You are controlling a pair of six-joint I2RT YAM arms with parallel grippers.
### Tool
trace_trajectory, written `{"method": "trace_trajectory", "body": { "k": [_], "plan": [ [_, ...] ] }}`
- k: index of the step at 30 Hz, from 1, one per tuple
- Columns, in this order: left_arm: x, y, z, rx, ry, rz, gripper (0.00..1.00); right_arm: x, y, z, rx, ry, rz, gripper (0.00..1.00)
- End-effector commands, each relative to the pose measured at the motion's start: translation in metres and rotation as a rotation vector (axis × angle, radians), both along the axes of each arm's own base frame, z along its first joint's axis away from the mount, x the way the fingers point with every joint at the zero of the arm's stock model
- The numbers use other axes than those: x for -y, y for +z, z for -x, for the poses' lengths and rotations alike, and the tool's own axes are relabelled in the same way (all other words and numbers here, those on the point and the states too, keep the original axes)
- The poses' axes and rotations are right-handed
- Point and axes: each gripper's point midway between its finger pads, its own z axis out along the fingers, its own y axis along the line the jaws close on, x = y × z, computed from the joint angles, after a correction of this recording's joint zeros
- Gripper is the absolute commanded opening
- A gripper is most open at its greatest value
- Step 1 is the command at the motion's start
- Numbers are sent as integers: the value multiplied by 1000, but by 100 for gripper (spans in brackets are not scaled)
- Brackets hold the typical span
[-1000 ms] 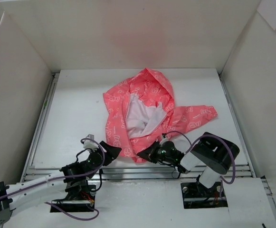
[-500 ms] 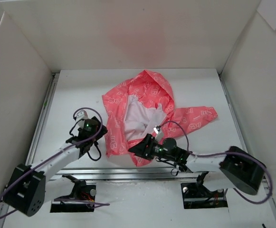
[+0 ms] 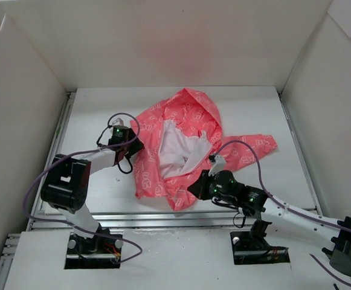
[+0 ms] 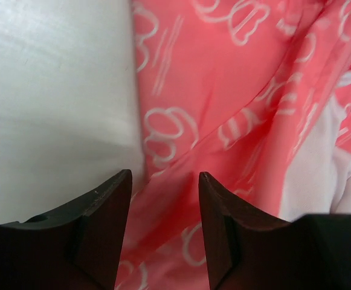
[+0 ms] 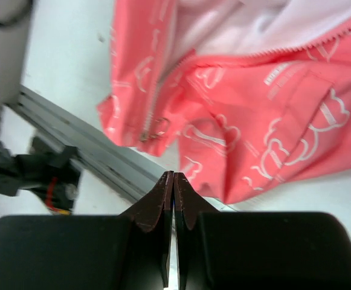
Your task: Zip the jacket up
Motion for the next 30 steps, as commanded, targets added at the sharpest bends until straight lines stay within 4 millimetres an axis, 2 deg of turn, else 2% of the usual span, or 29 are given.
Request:
{"method": "trace_trajectory", "body": {
  "k": [1,2,3,5,6,7,8,9,10,11,12,13,14,15,16,17,18,19,20,21,22,23,24,25,27,28,30],
  "plan": [
    [15,84,-64,225,-33,30,43,-1,-7,-9,38,12,94,0],
    [9,93,-70,239,-8,5,43,-2,-7,-9,39,17,99,0],
    [6,114,-70,275,6,2,42,-4,-5,-11,44,17,97,0],
    [-5,130,-60,309,31,-30,43,-1,-5,-15,62,0,116,2],
    [-3,161,-44,375,30,-22,43,2,-5,-17,71,-13,124,9],
    [-9,146,-23,343,38,-62,43,8,-5,-20,85,-39,143,19],
    [-14,145,-8,350,67,-98,44,11,-3,-23,99,-52,148,36],
    [0,166,18,406,32,-74,44,12,-1,-25,113,-62,149,44],
    [1,139,44,351,3,-90,44,13,1,-27,131,-65,155,51],
    [8,132,61,333,-16,-72,44,12,-1,-27,132,-48,162,60],
    [14,146,81,368,-30,-28,43,7,5,-28,139,-30,156,62],
    [28,117,114,286,-106,-41,42,5,-3,-29,131,-11,187,63],
    [34,110,130,256,-101,-1,38,0,-4,-26,121,20,187,62],
    [39,116,147,261,-117,47,35,-4,-3,-27,120,29,187,55],
    [42,97,166,204,-141,45,31,-7,-7,-26,114,50,193,38],
    [54,93,186,183,-188,58,20,-8,-7,-28,113,47,191,3],
    [60,95,199,156,-166,117,9,-8,-6,-29,116,45,189,0],
    [62,86,211,125,-175,119,3,-8,-6,-30,121,38,189,0],
    [74,84,228,116,-221,129,0,-6,-7,-31,123,30,188,0],
    [80,83,236,86,-196,175,0,-5,-5,-32,127,19,181,0],
    [84,81,243,72,-198,181,1,-5,-3,-32,133,17,174,0],
    [92,77,252,75,-218,167,13,-4,-2,-31,134,17,174,0],
    [97,77,254,60,-198,186,22,-4,-2,-30,129,13,168,5],
    [100,78,255,55,-190,186,40,-5,-1,-30,130,15,157,21],
    [107,71,259,39,-186,166,47,-6,-2,-29,121,21,155,32],
    [109,72,257,30,-151,192,55,-6,-3,-29,122,24,153,37],
    [114,69,252,43,-138,197,62,-6,-7,-28,116,22,158,36]
  ]
}}
